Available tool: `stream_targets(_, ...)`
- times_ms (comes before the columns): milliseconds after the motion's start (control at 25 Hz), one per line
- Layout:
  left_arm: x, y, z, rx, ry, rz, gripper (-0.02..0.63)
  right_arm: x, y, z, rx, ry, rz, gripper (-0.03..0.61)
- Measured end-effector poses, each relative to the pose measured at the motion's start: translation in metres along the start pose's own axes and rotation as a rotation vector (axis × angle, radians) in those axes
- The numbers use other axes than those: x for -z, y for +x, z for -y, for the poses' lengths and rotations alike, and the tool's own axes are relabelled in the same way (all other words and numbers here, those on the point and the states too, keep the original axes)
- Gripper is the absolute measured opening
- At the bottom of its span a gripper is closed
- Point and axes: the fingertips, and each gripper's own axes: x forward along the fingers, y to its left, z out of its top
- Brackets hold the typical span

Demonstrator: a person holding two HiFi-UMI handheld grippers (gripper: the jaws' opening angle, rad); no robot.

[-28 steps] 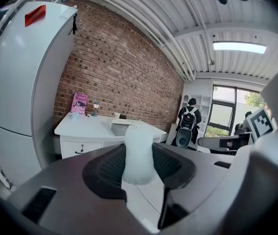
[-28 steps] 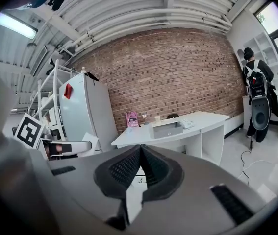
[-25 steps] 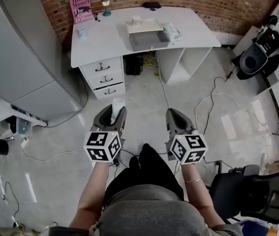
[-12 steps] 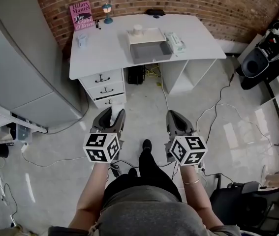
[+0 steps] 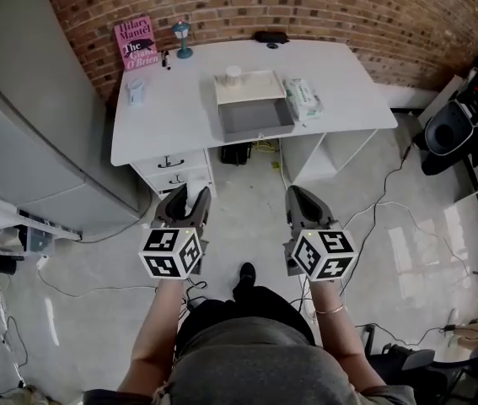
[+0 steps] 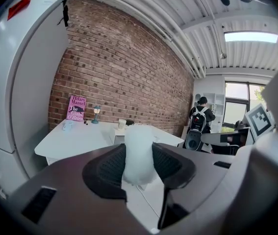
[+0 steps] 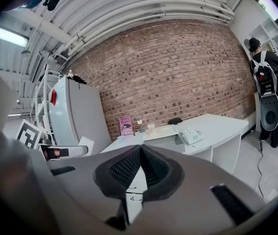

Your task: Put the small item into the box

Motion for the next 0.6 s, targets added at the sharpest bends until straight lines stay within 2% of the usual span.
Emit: stream_targets(600,-0.020,0.078,0.000,-0.039,0.008,-0.019,0.176,-0.017,0.050,0.051,-0.032,0.015,-0.037,0.006)
